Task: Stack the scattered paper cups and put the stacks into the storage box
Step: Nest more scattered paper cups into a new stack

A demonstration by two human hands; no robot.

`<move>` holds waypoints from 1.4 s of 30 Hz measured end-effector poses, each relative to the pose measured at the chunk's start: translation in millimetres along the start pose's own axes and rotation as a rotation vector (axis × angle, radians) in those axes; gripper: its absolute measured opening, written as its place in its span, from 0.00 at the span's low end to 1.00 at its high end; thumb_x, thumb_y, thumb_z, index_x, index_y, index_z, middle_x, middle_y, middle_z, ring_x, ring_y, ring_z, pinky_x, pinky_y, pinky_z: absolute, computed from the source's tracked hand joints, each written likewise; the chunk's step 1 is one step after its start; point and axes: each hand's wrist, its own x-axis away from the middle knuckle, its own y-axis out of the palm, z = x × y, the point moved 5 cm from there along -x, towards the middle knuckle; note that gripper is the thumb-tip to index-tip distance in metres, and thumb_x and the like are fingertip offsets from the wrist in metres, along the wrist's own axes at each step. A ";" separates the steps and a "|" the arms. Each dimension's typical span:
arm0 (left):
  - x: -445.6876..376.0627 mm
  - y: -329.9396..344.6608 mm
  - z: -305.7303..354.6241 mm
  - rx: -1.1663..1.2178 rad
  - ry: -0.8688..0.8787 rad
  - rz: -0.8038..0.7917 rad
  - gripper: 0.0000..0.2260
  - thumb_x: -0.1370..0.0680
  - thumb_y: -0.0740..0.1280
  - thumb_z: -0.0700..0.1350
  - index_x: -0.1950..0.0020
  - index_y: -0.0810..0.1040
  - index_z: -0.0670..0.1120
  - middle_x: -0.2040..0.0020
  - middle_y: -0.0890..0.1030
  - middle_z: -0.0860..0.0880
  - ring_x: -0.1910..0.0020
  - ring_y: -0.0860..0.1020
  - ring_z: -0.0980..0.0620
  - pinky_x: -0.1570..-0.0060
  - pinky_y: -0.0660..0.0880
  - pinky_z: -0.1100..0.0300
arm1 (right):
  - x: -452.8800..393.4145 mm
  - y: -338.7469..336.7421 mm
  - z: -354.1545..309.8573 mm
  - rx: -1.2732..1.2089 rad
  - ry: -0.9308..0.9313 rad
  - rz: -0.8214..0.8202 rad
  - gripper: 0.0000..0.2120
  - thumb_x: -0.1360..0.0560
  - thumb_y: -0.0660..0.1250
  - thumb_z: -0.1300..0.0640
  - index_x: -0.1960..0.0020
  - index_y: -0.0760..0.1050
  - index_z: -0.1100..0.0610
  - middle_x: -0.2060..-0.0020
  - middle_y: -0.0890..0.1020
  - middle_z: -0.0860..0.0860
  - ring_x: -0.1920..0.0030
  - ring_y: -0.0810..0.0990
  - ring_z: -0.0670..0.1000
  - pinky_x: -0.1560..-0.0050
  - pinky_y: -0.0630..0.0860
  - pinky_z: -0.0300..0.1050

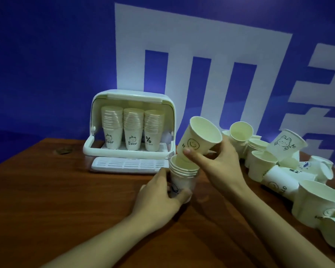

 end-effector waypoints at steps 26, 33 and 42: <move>-3.3 6.6 -9.3 0.015 0.012 0.031 0.24 0.30 0.70 0.71 0.44 0.71 0.58 0.48 0.81 0.58 0.46 0.81 0.52 0.43 0.79 0.46 | -38.0 -25.9 47.5 0.727 -0.077 0.071 0.28 0.24 0.54 0.37 0.31 0.74 0.48 0.31 0.75 0.47 0.28 0.66 0.52 0.32 0.63 0.59; -7.4 6.3 -9.6 0.036 -0.007 0.015 0.27 0.35 0.67 0.74 0.45 0.71 0.58 0.48 0.81 0.59 0.45 0.81 0.55 0.39 0.77 0.48 | -76.5 -66.1 110.2 1.321 0.296 -0.100 0.15 0.23 0.60 0.53 0.38 0.75 0.50 0.34 0.76 0.51 0.20 0.48 0.61 0.32 0.57 0.66; -10.7 4.3 -8.3 0.027 -0.036 -0.015 0.33 0.39 0.61 0.77 0.39 0.70 0.61 0.39 0.79 0.62 0.39 0.79 0.55 0.36 0.75 0.53 | -24.0 -59.7 -7.1 0.678 -0.389 0.314 0.09 0.25 0.70 0.55 0.46 0.78 0.56 0.50 0.77 0.39 0.39 0.76 0.54 0.42 0.68 0.58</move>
